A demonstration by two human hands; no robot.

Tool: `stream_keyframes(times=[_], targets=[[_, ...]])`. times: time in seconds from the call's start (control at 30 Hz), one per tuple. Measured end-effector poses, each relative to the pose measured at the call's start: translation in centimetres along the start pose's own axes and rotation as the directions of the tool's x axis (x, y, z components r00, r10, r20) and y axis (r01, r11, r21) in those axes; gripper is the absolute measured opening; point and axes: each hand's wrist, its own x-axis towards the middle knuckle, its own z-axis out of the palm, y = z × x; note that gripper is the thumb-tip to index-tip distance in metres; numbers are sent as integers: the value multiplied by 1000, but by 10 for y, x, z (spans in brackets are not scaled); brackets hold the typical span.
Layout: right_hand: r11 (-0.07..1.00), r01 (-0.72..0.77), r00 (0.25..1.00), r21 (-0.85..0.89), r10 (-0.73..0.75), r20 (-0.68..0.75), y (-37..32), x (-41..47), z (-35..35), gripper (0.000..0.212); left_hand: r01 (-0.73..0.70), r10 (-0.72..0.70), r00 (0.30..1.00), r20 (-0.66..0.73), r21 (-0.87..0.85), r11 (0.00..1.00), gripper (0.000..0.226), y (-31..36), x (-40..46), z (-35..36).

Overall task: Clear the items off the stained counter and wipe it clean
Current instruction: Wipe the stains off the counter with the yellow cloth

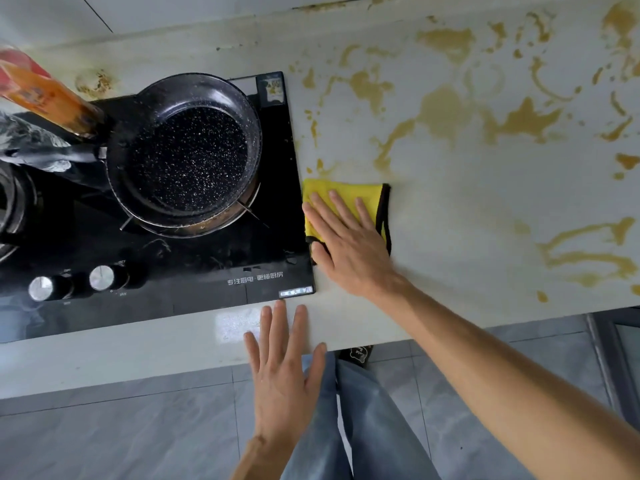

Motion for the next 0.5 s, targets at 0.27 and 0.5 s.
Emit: stream_keyframes(times=[0.27, 0.5], targets=[[971, -238, 971, -30, 237, -28, 60, 31, -24, 66, 3, -3, 1000, 11, -9, 1000, 66, 0, 0, -1], [961, -274, 962, -34, 273, -30, 52, -88, -2, 79, 21, -21, 1000, 22, -8, 1000, 69, 4, 1, -4]])
